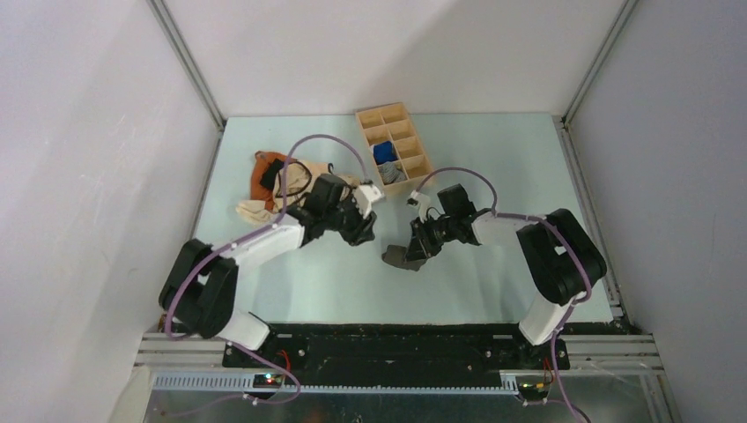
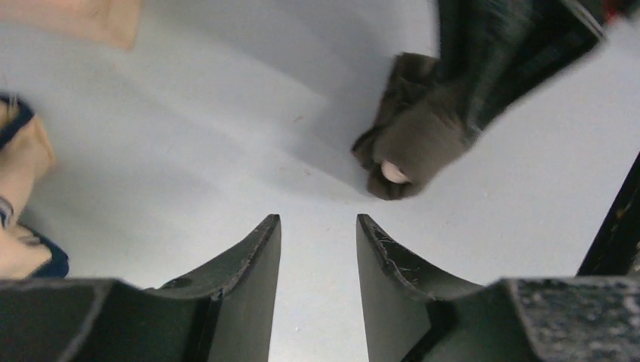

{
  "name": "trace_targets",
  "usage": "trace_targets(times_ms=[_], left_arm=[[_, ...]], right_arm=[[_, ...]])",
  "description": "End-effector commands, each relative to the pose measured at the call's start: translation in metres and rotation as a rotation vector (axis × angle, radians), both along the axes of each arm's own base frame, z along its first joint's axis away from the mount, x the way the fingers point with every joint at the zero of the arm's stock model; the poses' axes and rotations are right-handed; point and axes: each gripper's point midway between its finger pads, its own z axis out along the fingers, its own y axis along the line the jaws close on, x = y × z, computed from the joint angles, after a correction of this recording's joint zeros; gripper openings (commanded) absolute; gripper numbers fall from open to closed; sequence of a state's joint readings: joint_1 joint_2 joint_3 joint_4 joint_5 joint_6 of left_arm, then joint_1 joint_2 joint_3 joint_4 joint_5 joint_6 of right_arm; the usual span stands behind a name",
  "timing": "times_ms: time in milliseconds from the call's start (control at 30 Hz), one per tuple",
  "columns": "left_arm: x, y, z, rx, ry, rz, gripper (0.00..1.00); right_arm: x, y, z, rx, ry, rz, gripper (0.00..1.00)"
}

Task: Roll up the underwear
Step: Roll the underwear to the center of the board.

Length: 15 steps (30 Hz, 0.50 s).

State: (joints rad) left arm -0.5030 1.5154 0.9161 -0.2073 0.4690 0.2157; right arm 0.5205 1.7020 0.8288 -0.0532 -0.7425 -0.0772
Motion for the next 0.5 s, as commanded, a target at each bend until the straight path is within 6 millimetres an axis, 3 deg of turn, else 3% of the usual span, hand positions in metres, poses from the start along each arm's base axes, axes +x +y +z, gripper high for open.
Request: trace_targets(times_ms=[0,167,333,467], left_arm=[[-0.008,-0.027,0.037,0.071,-0.49,-0.302,0.47],[-0.036,-0.051,0.026,0.143,-0.909,-0.634,0.52],[-0.056,-0.072,0.011,0.121,-0.999,-0.822,0.57],[-0.056,-0.083,-0.005,0.164,-1.066,-0.886,0.58]], right_arm=[[-0.004,-0.021,-0.027,-0.06,0.265,-0.134,0.0],[-0.004,-0.026,-0.038,-0.078,0.408,-0.157,0.0],[-0.005,-0.034,-0.054,-0.1,0.57,-0.2,0.0],[-0.005,-0.038,-0.06,-0.101,0.651,-0.234,0.0]])
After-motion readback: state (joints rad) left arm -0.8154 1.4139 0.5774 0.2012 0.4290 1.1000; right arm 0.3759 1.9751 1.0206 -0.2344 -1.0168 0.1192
